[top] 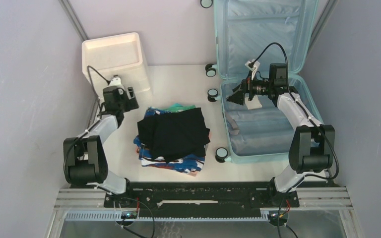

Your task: Open, take out, and arrange the luggage

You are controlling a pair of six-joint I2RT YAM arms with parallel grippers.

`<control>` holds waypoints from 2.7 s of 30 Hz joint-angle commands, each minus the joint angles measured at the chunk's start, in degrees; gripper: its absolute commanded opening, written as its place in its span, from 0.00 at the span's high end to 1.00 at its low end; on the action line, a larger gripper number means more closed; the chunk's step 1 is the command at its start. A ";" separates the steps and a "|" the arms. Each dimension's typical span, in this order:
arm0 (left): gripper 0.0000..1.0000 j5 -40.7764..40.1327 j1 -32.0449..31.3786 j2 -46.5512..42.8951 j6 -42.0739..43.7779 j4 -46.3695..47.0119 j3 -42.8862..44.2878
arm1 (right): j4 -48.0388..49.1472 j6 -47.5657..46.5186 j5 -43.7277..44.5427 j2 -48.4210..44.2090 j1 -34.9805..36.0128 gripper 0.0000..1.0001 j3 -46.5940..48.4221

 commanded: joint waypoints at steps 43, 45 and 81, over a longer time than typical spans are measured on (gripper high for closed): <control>0.49 -29.13 -11.01 8.41 13.40 11.97 4.53 | 2.07 -0.61 -1.11 0.84 -3.32 0.00 4.31; 0.41 -28.01 -10.99 5.14 10.50 16.04 1.04 | 2.34 -0.49 -1.15 0.98 -3.32 0.00 4.40; 0.36 2.73 7.90 24.99 -64.13 60.03 -11.03 | 3.31 0.30 -1.65 1.83 -4.64 0.00 4.41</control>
